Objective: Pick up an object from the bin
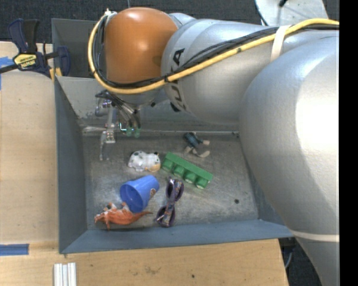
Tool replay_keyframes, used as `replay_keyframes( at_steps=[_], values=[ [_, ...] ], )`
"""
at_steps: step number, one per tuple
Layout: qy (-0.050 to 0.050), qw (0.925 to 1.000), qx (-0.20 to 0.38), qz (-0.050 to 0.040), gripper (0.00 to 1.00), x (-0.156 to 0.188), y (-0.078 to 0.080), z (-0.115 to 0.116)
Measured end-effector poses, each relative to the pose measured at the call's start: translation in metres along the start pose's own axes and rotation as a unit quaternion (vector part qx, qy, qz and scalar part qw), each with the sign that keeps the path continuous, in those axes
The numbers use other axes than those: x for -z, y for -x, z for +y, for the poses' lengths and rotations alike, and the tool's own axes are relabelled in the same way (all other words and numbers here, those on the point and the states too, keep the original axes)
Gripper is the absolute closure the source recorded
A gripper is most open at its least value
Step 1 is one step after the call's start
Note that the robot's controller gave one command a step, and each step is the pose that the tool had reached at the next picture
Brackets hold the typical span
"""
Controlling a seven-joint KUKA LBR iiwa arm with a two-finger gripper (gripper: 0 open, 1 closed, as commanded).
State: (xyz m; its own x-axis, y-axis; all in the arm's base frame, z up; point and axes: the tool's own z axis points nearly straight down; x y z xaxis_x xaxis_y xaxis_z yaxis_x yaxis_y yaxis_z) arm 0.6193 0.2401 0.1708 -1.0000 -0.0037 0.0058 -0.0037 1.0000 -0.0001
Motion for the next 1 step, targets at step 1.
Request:
replay_keyframes(
  at_steps=[1],
  values=[
    [0.001,1.0000,-0.001,-0.0042,0.00,0.0054,0.0022,-0.0011]
  ],
)
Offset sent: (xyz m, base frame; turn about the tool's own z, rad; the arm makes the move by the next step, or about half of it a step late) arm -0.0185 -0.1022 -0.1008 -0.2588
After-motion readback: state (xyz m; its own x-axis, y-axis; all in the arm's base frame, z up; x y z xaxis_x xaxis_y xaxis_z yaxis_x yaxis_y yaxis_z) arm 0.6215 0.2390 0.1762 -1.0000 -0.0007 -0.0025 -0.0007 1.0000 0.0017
